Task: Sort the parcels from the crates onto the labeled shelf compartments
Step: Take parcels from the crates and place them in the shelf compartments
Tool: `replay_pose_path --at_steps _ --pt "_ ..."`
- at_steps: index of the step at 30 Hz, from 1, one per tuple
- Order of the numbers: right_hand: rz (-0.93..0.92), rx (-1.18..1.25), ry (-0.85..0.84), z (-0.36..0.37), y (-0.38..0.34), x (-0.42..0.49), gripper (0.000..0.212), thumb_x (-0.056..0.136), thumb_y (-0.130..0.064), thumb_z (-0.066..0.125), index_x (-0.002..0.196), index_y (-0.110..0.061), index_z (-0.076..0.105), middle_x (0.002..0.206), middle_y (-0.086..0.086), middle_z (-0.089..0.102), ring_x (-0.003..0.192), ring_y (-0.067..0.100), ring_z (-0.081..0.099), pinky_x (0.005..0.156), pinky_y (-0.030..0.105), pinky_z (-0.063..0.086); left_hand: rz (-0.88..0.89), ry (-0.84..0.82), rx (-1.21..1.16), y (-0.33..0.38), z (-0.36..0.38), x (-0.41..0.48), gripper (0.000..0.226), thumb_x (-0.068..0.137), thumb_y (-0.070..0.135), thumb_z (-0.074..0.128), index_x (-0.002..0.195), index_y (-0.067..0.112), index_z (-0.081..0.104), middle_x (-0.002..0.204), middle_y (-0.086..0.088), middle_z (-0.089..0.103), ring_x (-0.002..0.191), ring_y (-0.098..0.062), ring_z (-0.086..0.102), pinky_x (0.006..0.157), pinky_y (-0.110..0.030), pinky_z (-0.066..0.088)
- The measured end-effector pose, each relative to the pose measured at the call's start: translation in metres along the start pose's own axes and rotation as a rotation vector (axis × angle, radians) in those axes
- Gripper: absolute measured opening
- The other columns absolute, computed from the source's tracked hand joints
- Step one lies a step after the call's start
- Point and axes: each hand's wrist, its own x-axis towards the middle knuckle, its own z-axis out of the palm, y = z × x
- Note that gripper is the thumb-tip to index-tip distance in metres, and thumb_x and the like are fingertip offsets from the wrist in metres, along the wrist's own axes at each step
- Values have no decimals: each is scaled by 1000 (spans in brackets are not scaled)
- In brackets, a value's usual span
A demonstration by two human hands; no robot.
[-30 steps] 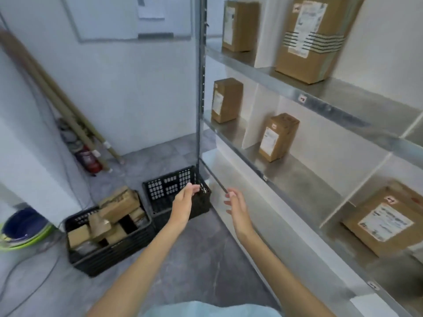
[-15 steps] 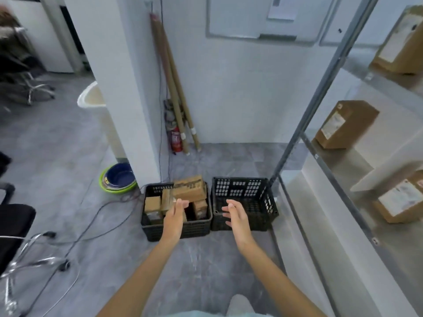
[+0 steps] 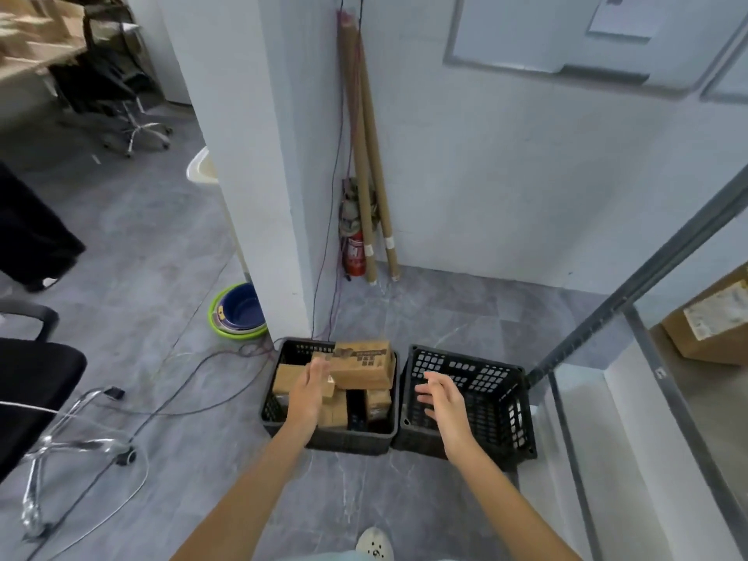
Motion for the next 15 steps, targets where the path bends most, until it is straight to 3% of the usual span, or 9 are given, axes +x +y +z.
replay_pose_path --at_steps 3,7,10,12,15 --pt "47 -11 -2 5 -7 33 22 100 -19 41 113 -17 59 105 6 66 99 21 61 83 32 46 -34 33 -44 2 2 24 43 100 39 35 108 11 67 112 -9 67 111 -24 59 103 -42 42" --pt "72 -22 -37 22 -14 65 21 100 -19 41 110 -16 59 103 7 66 94 20 62 78 28 46 -49 36 -21 0 -2 62 28 99 37 42 92 27 68 107 -6 68 108 -26 61 102 -47 43" --pt "108 -44 -24 35 -16 91 20 100 -18 41 108 -16 60 102 8 67 92 20 62 76 26 46 -87 34 2 6 -4 96 31 100 36 39 95 23 66 107 -6 67 109 -25 59 102 -40 42" --pt "141 -51 0 44 -20 107 20 99 -16 42 108 -15 60 100 7 67 90 19 61 74 26 46 -111 20 10 14 -2 118 26 100 30 40 92 21 64 98 -3 66 105 -24 59 93 -33 43" --pt "172 -37 42 56 -29 130 21 98 -12 42 108 -11 61 97 8 66 86 19 60 67 22 43 -106 -6 68 27 -1 155 27 100 30 41 98 15 63 101 -6 64 104 -25 58 94 -36 41"
